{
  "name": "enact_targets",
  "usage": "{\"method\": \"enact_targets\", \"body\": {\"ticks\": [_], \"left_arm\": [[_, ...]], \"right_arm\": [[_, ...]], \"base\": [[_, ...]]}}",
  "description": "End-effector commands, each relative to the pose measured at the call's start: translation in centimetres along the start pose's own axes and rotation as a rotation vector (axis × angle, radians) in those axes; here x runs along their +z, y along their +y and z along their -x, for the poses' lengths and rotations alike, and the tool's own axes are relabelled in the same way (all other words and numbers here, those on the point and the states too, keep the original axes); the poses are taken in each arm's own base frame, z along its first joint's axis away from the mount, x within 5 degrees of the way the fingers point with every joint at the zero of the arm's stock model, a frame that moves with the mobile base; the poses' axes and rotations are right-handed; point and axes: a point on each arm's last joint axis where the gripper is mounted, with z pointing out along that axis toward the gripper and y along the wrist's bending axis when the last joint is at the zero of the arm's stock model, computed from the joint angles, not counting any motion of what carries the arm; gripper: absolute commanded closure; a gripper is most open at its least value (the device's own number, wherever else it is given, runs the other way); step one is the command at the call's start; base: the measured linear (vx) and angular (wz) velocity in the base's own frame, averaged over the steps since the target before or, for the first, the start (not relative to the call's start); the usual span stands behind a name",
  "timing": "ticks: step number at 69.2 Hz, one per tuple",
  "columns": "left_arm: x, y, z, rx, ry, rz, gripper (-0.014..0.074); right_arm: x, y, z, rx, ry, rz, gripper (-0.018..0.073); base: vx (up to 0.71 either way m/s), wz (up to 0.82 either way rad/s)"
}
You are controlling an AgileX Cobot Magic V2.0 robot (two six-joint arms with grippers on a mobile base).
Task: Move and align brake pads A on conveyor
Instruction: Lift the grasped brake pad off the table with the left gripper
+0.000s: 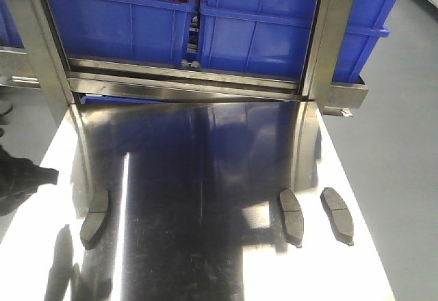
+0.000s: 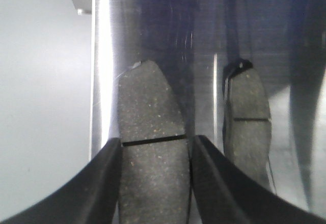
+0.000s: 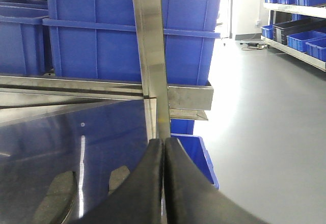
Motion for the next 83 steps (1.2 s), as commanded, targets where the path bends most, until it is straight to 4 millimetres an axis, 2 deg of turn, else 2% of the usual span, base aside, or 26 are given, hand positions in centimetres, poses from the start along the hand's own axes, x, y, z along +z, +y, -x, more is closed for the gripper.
{"method": "enact_targets", "body": {"ticks": [1,20,38,83], "left_arm": [[-3.0,0.0,0.0,0.0,-0.162,-0.028,0.0437],[-6.9,0.7,-4.0,-0.008,-0.283,-0.045,0.0437],[-9.6,1.0,-5.1,-0.011,-0.395,-0.058,0.0435],[-9.9,1.1,-5.2,-0.012,-0.406,-0.06,0.0435]], "right_arm": [[0.0,0.0,0.0,-0.008,-0.063,-0.004,0.0565],[0.0,0.0,0.0,-0.008,-0.063,-0.004,0.0565],[0.0,0.0,0.0,-0.008,-0.063,-0.004,0.0565],[0.0,0.0,0.0,-0.008,-0.063,-0.004,0.0565]], "base": [[0.0,0.0],[0.0,0.0],[0.0,0.0],[0.0,0.0]]}}
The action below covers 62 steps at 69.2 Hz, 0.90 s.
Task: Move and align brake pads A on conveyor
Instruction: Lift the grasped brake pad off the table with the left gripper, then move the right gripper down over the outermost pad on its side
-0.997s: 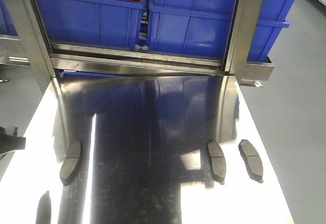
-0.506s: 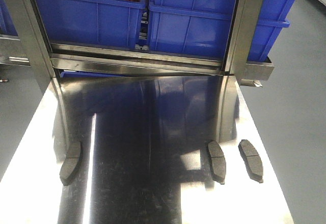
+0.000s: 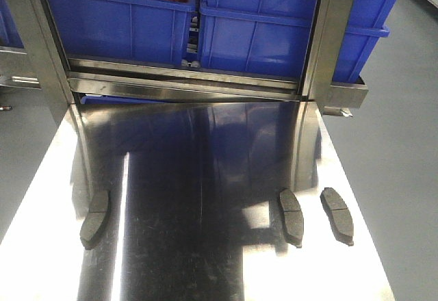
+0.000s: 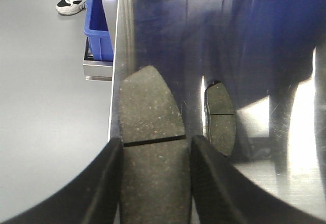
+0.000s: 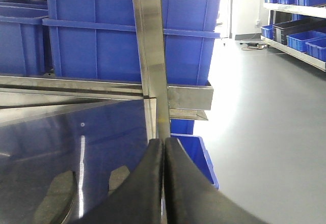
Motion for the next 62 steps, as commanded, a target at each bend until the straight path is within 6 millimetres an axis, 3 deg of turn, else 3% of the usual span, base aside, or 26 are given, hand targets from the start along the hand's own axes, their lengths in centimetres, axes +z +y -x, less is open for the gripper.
{"method": "enact_targets", "body": {"ticks": [1,51,62], "left_arm": [[-0.7,-0.3,1.3,0.003,-0.107,-0.022,0.0435],[-0.7,-0.3,1.3,0.003,-0.107,-0.022,0.0435],[-0.7,-0.3,1.3,0.003,-0.107,-0.022,0.0435]], "right_arm": [[0.0,0.0,0.0,-0.008,-0.063,-0.004,0.0565],[0.0,0.0,0.1,-0.016,-0.069,-0.004,0.0565],[-0.3,0.1,1.7,0.031,-0.104,0.0,0.0565]], "base": [[0.0,0.0],[0.0,0.0],[0.0,0.0]]}}
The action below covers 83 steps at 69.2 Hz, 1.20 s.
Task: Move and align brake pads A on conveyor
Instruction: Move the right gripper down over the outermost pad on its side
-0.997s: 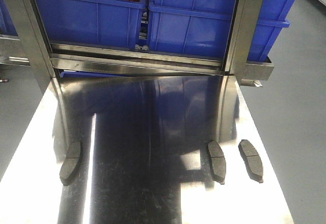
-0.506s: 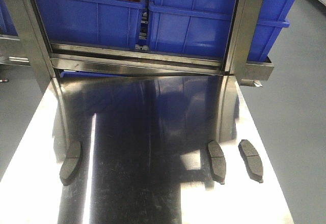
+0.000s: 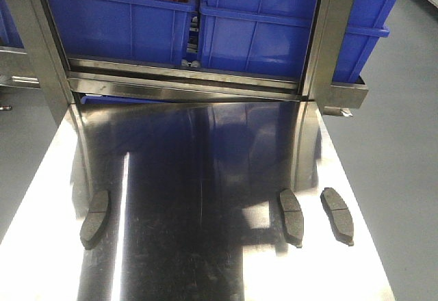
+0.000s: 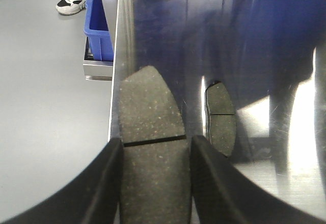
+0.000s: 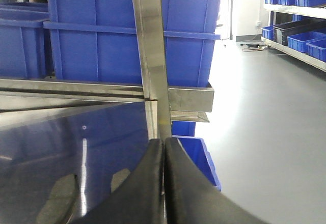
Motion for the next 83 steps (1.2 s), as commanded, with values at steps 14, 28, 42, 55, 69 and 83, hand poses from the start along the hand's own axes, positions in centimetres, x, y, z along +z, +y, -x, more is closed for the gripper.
{"method": "enact_targets", "body": {"ticks": [14,28,42,55,69,83], "left_arm": [[-0.7,-0.3,1.3,0.003,-0.107,-0.022,0.0435],[-0.7,-0.3,1.3,0.003,-0.107,-0.022,0.0435],[-0.7,-0.3,1.3,0.003,-0.107,-0.022,0.0435],[-0.7,-0.3,1.3,0.003,-0.107,-0.022,0.0435],[-0.7,-0.3,1.3,0.003,-0.107,-0.022,0.0435],[-0.7,-0.3,1.3,0.003,-0.107,-0.022,0.0435]], "right_arm": [[-0.6,0.5,10.3,-0.093,-0.051,-0.021,0.0564],[0.9,0.8,15.3,-0.088,0.115,-0.034,0.0564],[1.9,0.8,15.2,-0.088,0.182,-0.037,0.0525],[1.8,0.8,15.2,-0.103,0.182,-0.036,0.0271],[1.8,0.7,15.2,-0.103,0.186,-0.036,-0.0038],[1.8,0.8,15.3,-0.099,0.177,-0.035,-0.0076]], "base": [[0.0,0.0],[0.0,0.0],[0.0,0.0],[0.0,0.0],[0.0,0.0],[0.0,0.0]]}}
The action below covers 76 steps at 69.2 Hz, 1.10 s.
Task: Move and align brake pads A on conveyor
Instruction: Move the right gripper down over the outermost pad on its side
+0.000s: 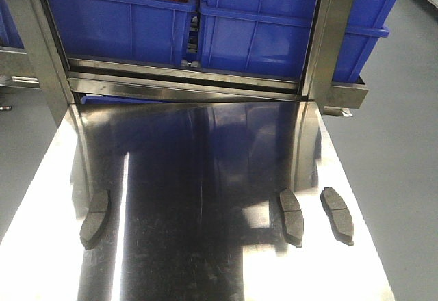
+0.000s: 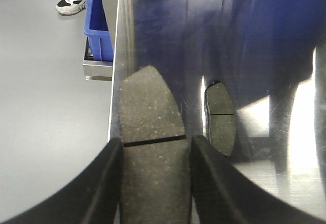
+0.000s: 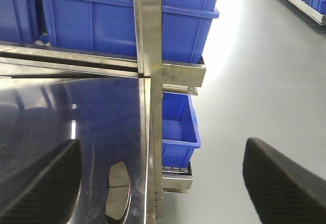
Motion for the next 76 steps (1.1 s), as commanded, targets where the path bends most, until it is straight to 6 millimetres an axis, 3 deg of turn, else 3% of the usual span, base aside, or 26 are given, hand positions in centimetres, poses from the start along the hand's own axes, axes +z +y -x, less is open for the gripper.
{"method": "enact_targets", "body": {"ticks": [1,13,34,57,76], "left_arm": [[-0.7,-0.3,1.3,0.003,-0.107,-0.022,0.0435],[-0.7,-0.3,1.3,0.003,-0.107,-0.022,0.0435],[-0.7,-0.3,1.3,0.003,-0.107,-0.022,0.0435],[-0.7,-0.3,1.3,0.003,-0.107,-0.022,0.0435],[-0.7,-0.3,1.3,0.003,-0.107,-0.022,0.0435]], "right_arm": [[-0.3,-0.1,1.7,-0.009,-0.096,-0.01,-0.0074],[1.9,0.0,1.6,0.012,0.093,0.002,-0.0045],[11.3,0.6,1.6,0.06,0.605,0.041,-0.0029],[19.8,4.4,0.9,0.039,0.827,0.104,-0.0028],[25.6,5.3,-0.4,-0.004,0.995,0.111,-0.0028]], "base": [[0.0,0.0],[0.0,0.0],[0.0,0.0],[0.0,0.0],[0.0,0.0]]}}
